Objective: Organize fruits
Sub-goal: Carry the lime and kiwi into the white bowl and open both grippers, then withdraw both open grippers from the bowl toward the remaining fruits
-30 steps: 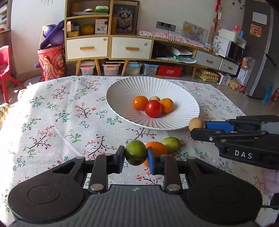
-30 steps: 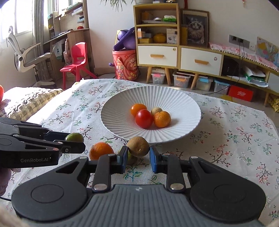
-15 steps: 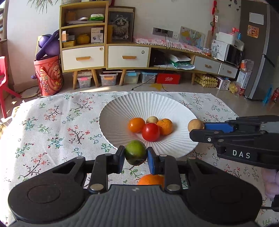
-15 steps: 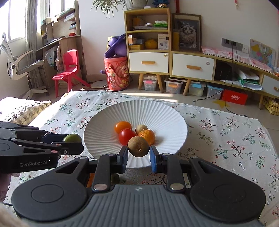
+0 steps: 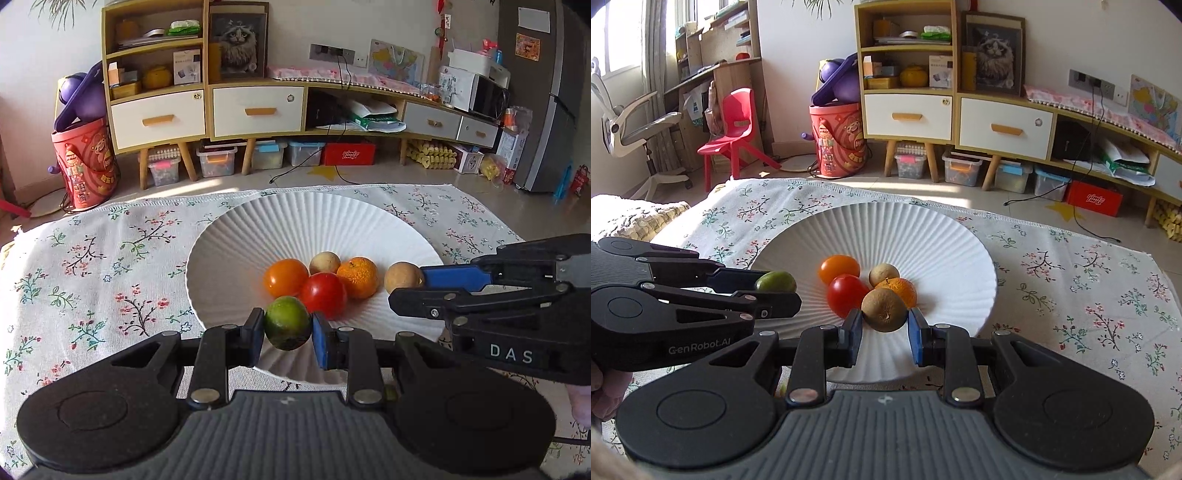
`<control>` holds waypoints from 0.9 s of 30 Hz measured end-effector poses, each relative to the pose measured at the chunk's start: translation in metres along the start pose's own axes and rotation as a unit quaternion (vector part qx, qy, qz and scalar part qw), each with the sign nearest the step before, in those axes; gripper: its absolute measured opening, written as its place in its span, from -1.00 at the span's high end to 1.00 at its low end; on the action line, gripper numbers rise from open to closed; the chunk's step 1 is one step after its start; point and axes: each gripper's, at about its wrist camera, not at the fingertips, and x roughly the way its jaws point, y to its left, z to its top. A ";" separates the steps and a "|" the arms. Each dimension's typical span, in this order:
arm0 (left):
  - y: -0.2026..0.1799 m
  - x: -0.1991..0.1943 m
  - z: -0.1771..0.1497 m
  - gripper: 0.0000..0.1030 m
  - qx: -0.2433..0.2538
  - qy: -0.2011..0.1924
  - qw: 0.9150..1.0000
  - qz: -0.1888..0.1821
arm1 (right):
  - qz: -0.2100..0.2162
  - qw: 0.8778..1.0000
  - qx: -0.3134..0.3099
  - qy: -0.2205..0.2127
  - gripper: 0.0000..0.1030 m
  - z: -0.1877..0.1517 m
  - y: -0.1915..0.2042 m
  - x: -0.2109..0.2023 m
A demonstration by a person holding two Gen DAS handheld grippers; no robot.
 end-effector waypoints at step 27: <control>-0.003 -0.005 0.001 0.48 0.010 -0.003 1.000 -0.006 | 0.008 1.000 0.004 0.006 0.28 0.003 -0.005 -0.005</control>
